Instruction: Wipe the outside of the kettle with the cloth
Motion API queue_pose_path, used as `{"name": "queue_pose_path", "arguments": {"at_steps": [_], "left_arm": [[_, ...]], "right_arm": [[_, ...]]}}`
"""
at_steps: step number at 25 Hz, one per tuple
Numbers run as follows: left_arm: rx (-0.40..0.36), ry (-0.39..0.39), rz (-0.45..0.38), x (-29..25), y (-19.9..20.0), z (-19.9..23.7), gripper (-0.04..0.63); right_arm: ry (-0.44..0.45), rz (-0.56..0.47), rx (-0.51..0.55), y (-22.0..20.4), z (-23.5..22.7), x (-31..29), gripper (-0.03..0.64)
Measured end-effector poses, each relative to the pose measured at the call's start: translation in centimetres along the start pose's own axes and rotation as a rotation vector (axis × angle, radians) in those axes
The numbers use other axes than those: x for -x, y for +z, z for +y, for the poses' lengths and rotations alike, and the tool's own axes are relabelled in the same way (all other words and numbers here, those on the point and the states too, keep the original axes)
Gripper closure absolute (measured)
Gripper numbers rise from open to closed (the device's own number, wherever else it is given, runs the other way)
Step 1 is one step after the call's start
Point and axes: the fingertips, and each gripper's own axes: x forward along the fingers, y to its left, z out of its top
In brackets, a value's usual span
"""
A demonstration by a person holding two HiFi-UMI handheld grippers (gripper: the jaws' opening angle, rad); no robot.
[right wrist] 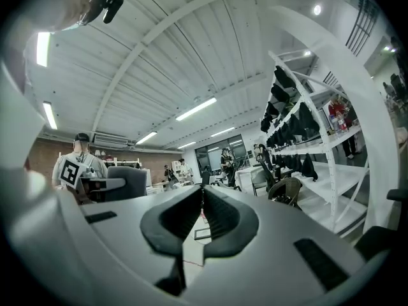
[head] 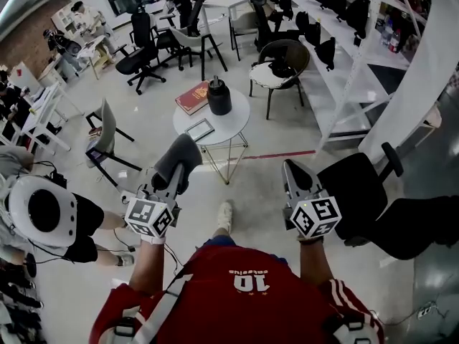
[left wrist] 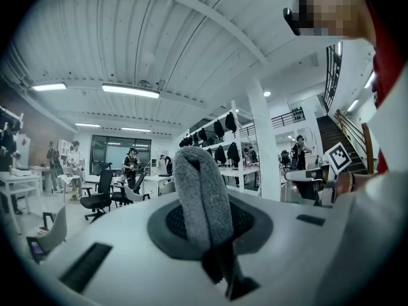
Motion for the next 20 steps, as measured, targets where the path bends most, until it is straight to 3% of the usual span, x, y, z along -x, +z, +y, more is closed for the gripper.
{"name": "queue_pose_path", "arguments": {"at_steps": [20], "left_arm": [[0.026,0.042,0.021,-2.6,-2.8,3.6,0.548]], "right_arm": [[0.017,0.069,0.033,-1.8,-1.0,-4.3,0.6]]}}
